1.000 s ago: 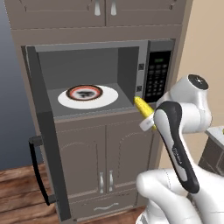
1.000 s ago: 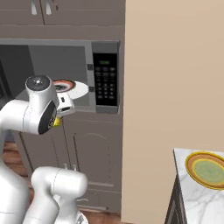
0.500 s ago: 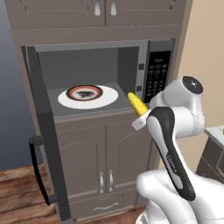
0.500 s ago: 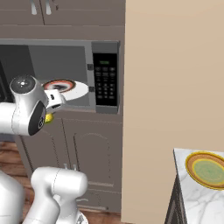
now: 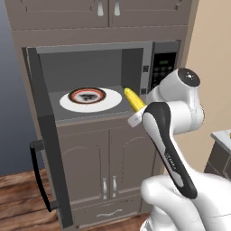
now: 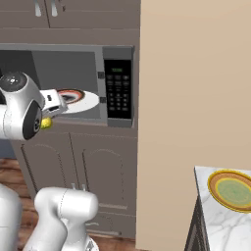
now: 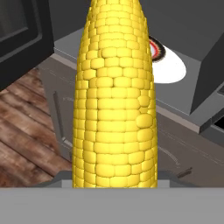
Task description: Pick the corn from the counter and place it in the microwave. Then turn on the microwave.
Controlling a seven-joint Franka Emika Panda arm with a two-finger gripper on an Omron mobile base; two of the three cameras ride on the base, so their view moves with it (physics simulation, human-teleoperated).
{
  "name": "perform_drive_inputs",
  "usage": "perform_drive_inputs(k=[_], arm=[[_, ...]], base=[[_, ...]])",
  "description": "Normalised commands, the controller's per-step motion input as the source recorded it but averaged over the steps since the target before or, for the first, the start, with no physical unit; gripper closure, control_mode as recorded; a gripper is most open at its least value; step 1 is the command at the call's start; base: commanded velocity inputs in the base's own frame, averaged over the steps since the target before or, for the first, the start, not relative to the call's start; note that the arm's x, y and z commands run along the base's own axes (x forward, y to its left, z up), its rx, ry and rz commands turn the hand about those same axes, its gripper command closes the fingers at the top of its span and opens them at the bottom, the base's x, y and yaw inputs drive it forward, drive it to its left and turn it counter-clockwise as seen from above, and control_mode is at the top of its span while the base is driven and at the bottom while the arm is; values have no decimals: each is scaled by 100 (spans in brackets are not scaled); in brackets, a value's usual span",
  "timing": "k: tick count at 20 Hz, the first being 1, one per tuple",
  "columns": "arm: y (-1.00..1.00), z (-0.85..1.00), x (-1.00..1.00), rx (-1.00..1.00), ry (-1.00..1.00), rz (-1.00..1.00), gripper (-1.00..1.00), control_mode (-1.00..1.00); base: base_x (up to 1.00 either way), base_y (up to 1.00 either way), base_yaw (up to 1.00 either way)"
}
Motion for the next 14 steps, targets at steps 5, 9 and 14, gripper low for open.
perform_drive_inputs(k=[5, 9, 14], arm=[[19, 7, 18, -1, 0, 0, 100, -100], [18, 0, 20, 0, 0, 0, 100, -100], [14, -1, 14, 0, 0, 0, 100, -100]], base=[[0, 0, 0], [0, 0, 0], [0, 0, 0]])
